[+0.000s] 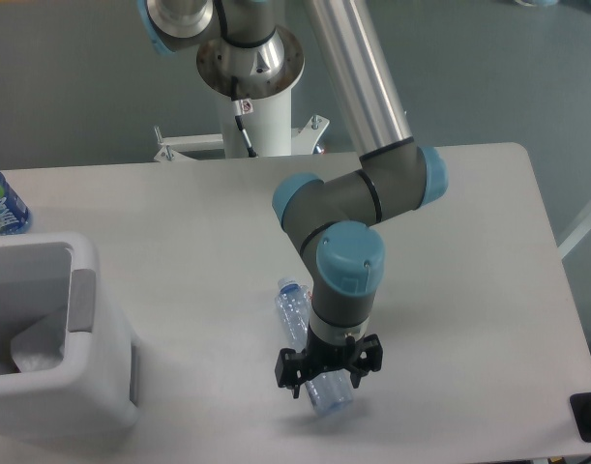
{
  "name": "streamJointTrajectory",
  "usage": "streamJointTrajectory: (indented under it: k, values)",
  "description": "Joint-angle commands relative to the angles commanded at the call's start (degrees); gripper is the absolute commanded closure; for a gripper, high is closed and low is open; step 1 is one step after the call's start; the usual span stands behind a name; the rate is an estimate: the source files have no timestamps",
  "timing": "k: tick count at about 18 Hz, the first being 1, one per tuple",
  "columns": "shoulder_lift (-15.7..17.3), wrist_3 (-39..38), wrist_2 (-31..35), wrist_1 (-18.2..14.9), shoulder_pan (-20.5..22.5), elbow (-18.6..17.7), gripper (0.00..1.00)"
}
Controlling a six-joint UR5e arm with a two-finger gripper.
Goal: Place the trash in the trash can
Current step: 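Close the gripper around the bottle's body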
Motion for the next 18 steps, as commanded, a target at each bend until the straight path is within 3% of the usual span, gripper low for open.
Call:
streamJointTrajectory:
  k: [18]
  values:
    - [-3.3,-0.7,3.1,2.3,-0.4,-0.1,0.00]
